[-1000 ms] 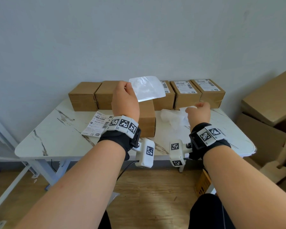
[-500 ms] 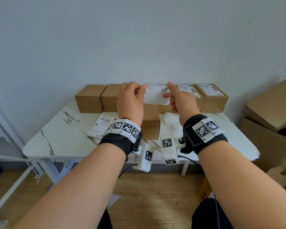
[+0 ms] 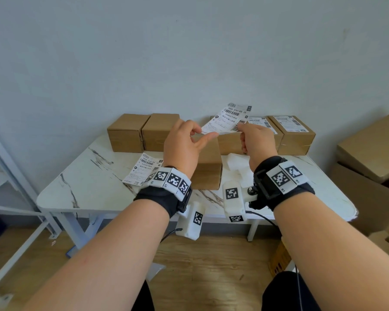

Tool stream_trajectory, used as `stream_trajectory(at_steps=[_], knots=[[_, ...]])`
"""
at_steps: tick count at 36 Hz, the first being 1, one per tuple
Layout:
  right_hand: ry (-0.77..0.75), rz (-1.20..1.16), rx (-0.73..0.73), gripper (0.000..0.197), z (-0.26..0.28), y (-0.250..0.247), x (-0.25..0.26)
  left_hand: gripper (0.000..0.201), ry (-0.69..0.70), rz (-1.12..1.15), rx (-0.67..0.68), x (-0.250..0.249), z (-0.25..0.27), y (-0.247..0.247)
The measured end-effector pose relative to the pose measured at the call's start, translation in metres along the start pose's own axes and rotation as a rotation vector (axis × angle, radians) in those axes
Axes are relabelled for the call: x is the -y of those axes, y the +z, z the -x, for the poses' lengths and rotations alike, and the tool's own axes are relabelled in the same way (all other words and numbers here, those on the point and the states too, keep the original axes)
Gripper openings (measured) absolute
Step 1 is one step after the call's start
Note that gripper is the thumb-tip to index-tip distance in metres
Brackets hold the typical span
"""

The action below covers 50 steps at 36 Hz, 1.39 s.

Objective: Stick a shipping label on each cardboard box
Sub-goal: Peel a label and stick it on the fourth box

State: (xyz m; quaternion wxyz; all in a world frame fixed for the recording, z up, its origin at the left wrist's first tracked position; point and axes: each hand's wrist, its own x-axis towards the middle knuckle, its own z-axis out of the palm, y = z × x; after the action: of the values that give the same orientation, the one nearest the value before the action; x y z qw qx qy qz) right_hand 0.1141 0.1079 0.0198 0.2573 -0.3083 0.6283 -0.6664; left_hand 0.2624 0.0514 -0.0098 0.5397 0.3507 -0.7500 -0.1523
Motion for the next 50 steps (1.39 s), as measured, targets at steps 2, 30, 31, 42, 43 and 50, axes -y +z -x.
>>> stream_trajectory(at_steps=[2,30,31,42,43,50], knots=[[-0.021,0.020,-0.005,0.017,-0.002,-0.001,-0.003,0.041,0.003,0.008,0.014,0.001,0.001,0.001],[-0.011,0.033,0.126,0.003,0.011,0.003,-0.004,0.023,-0.352,0.122,0.212,-0.002,-0.022,-0.005],[-0.005,0.028,0.122,0.002,0.010,0.002,-0.005,0.023,-0.363,0.135,0.210,-0.002,-0.022,-0.006],[-0.070,0.126,0.183,0.012,0.005,0.011,-0.015,0.019,-0.464,0.213,0.257,0.009,-0.026,-0.016],[-0.070,0.143,0.181,0.013,0.004,0.013,-0.016,0.018,-0.475,0.213,0.260,0.011,-0.026,-0.017],[-0.048,0.195,0.187,0.028,-0.003,0.024,-0.024,0.020,-0.528,0.192,0.264,0.020,-0.026,-0.021]])
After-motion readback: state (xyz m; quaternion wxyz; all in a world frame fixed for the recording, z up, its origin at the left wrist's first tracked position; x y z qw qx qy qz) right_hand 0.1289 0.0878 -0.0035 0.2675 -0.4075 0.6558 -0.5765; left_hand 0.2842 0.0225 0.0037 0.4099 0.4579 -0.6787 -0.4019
